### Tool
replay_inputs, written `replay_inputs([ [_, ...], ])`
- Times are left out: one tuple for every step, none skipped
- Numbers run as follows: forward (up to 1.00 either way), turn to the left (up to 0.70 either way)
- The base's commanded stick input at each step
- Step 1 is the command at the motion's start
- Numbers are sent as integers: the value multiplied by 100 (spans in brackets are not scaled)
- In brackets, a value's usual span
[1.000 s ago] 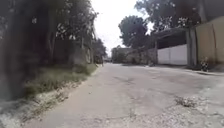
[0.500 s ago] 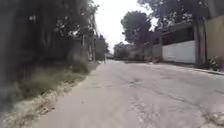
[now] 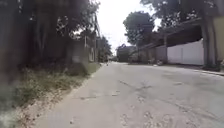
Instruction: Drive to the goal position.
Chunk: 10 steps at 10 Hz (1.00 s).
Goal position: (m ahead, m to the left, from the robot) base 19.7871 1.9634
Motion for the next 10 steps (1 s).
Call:
replay_inputs([
  [100, 0],
  [100, 0],
  [100, 0],
  [100, -27],
  [100, -39],
  [100, -39],
  [100, -35],
  [100, -18],
  [100, -6],
  [100, 0],
])
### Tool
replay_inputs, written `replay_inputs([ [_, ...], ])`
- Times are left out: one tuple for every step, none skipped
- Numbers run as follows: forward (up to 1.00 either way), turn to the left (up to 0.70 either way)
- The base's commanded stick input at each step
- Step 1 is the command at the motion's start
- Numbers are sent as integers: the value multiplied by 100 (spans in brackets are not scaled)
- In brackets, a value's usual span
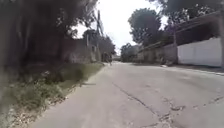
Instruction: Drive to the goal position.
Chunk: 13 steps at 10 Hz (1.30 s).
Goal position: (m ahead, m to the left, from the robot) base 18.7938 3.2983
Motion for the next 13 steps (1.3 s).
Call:
replay_inputs([
  [100, 0],
  [100, 0],
  [100, 0],
  [86, 0],
  [65, 0],
  [43, 0],
  [49, 0],
  [87, 0],
  [100, 0],
  [100, 0],
  [100, 0],
  [100, 0],
  [100, 0],
])
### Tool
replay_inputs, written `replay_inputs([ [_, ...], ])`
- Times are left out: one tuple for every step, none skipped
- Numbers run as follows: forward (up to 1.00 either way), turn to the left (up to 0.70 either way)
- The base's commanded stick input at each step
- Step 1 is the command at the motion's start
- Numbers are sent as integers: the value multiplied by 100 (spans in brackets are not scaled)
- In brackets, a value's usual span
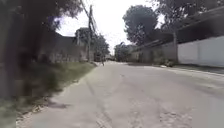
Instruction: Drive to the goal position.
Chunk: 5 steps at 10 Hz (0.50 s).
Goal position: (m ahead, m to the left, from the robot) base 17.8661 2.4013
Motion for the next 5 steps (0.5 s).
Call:
replay_inputs([
  [100, 0],
  [100, 0],
  [100, 0],
  [100, 0],
  [100, 0],
])
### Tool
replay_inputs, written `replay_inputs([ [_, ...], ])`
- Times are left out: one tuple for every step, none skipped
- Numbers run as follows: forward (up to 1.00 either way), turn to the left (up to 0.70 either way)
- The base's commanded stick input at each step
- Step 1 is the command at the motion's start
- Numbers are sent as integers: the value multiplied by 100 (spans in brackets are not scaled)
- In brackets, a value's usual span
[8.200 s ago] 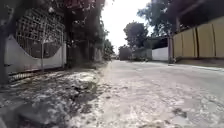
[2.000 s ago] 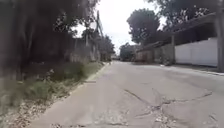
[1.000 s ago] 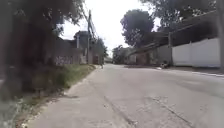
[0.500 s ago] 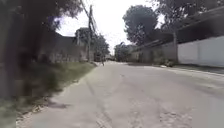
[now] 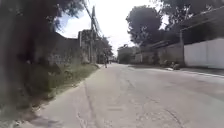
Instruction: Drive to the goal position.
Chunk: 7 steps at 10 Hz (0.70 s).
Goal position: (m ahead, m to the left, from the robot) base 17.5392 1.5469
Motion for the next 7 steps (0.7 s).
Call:
replay_inputs([
  [100, 0],
  [100, 0],
  [100, 0],
  [100, 0],
  [100, 0],
  [100, 0],
  [100, 0],
])
